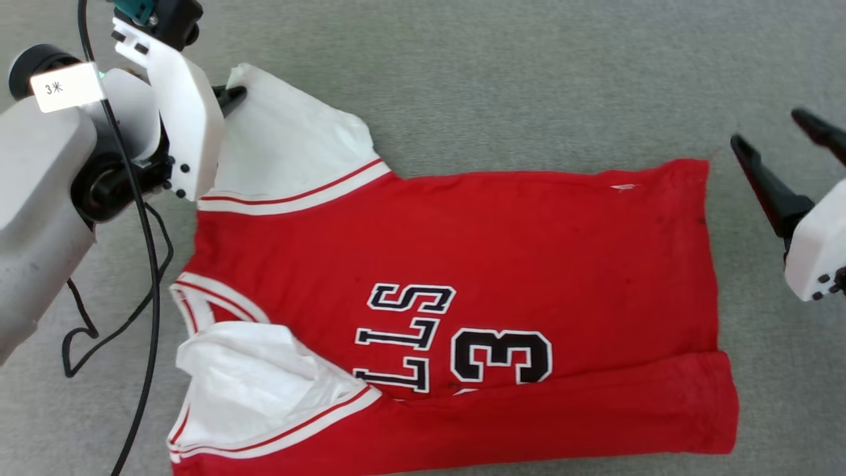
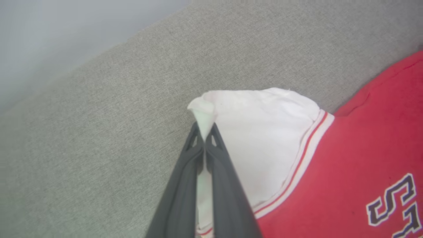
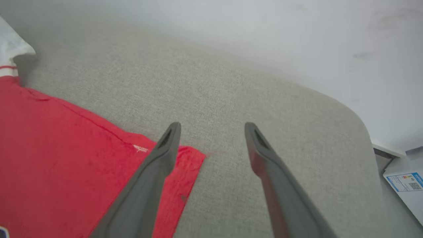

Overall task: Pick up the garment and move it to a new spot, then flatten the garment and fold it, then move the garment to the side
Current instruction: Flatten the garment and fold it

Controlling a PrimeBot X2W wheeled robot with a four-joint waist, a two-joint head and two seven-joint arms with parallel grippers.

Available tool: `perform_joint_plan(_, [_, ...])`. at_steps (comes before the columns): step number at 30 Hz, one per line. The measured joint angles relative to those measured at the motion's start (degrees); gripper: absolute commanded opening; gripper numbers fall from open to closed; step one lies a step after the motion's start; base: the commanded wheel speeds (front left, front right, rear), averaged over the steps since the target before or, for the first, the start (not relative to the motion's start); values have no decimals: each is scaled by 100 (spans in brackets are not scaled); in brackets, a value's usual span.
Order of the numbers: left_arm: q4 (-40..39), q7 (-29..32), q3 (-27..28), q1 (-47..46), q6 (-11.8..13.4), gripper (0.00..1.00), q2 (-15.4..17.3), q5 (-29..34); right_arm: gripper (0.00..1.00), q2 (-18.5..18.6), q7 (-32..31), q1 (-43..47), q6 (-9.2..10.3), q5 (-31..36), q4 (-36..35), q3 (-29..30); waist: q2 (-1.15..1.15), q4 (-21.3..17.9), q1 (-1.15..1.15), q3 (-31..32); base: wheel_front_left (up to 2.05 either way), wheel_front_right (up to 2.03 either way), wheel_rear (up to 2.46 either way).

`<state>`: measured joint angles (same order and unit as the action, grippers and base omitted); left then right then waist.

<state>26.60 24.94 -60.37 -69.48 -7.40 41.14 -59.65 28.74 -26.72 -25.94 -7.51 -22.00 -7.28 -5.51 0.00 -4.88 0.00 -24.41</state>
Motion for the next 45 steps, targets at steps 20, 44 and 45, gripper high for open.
perform_joint_plan(20, [-589, -597, -390, -185, -1, 0, -168, 42, 100, 610, -2265, -1218, 1, -878, 1981, -1335, 0, 676, 0, -356, 0, 0, 0])
perform_joint_plan(44, [-288, -1378, -650, 257, -1, 0, -54, -258, 0, 693, -174, -694, -2, -1162, 2420, -1631, 0, 716, 0, 479, 0, 0, 0])
perform_joint_plan(45, [-311, -1413, -644, 343, 0, 0, -35, -313, 0, 680, -125, -572, -2, -1183, 2368, -1600, 0, 716, 0, 563, 0, 0, 0])
